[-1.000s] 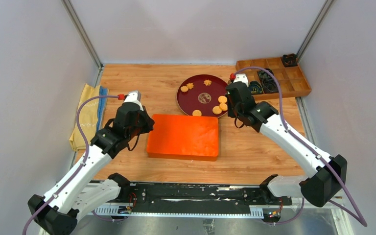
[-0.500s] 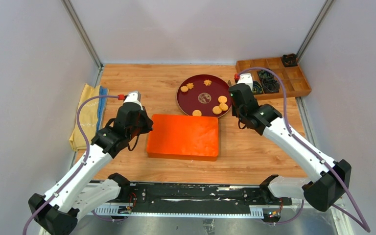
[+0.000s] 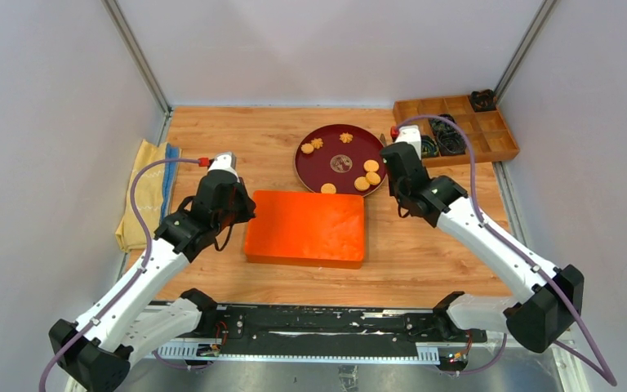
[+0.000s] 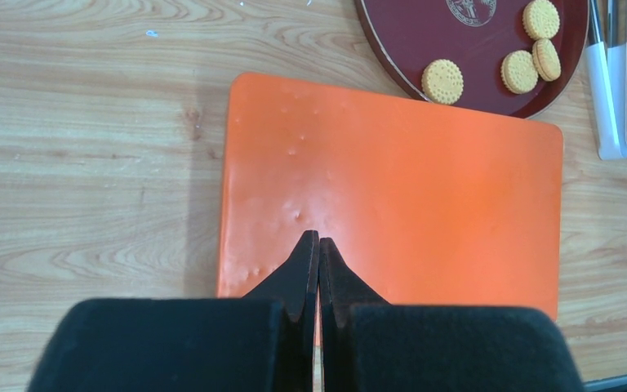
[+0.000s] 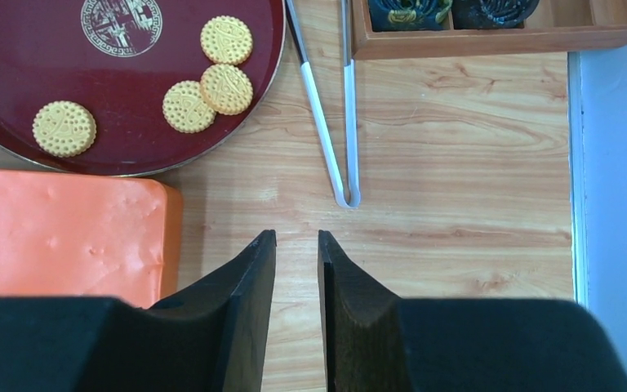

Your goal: Pack the cookies

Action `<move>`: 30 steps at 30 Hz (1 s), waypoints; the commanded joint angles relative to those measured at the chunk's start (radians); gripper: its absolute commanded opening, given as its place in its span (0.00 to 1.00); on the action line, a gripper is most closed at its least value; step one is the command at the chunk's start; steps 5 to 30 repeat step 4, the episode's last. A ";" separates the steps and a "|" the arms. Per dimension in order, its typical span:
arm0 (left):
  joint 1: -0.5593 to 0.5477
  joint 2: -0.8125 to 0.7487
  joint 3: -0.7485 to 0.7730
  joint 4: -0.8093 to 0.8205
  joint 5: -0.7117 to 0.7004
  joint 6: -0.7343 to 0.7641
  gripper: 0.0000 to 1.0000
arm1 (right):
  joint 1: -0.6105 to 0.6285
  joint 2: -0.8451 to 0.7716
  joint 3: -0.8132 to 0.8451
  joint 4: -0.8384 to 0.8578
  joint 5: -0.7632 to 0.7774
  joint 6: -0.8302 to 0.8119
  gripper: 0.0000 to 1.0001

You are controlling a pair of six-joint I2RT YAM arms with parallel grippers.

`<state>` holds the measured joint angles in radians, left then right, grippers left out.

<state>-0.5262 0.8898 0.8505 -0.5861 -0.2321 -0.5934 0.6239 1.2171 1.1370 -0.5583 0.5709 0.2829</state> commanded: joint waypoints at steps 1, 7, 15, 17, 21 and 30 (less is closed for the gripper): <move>-0.006 -0.002 -0.002 -0.011 -0.019 0.008 0.00 | -0.003 0.000 -0.023 0.006 0.019 -0.001 0.31; -0.006 -0.004 -0.004 -0.013 -0.019 0.009 0.00 | -0.005 -0.016 -0.031 0.014 0.030 0.000 0.35; -0.006 -0.004 -0.004 -0.013 -0.019 0.009 0.00 | -0.005 -0.016 -0.031 0.014 0.030 0.000 0.35; -0.006 -0.004 -0.004 -0.013 -0.019 0.009 0.00 | -0.005 -0.016 -0.031 0.014 0.030 0.000 0.35; -0.006 -0.004 -0.004 -0.013 -0.019 0.009 0.00 | -0.005 -0.016 -0.031 0.014 0.030 0.000 0.35; -0.006 -0.004 -0.004 -0.013 -0.019 0.009 0.00 | -0.005 -0.016 -0.031 0.014 0.030 0.000 0.35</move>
